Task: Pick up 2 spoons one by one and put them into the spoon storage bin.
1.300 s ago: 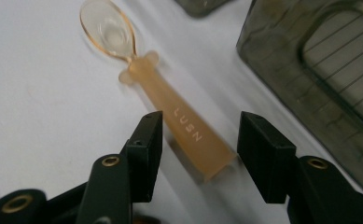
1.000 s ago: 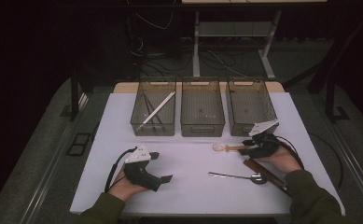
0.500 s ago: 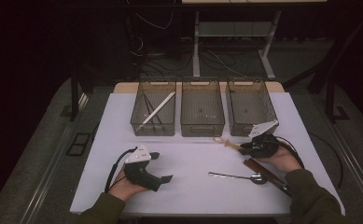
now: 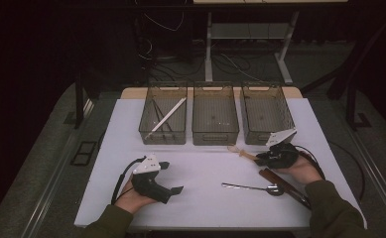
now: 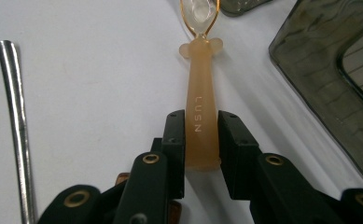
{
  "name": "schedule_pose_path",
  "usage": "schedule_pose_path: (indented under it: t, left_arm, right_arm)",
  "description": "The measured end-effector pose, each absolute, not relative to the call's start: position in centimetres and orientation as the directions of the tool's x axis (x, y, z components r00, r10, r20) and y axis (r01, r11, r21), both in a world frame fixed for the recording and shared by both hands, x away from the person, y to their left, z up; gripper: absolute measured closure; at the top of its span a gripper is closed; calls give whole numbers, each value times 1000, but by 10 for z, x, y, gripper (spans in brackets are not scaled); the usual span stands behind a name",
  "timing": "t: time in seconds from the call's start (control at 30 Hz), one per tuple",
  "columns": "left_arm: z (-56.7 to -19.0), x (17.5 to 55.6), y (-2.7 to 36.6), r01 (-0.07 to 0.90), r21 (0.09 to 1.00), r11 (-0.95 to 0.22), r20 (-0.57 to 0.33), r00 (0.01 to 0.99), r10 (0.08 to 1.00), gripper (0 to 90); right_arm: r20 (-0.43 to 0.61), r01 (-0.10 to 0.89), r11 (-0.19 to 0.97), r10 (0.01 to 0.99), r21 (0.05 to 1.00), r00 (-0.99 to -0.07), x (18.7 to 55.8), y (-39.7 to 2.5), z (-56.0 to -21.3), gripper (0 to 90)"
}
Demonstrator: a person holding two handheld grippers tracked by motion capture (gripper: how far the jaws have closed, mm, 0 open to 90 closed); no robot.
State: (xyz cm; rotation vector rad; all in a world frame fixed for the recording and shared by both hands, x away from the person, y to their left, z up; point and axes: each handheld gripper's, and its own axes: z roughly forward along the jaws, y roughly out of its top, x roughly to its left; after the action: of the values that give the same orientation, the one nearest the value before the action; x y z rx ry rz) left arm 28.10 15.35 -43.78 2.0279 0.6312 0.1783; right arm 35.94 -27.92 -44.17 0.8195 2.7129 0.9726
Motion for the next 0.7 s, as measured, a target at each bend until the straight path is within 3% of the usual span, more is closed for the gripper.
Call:
schedule_pose_path:
  t: [0.7]
  left_arm:
    - [-445,285,160,353,833,-425,-114,863,492,0]
  right_arm:
    - [128,442,513,536,736,-835,345,-286,-405,737]
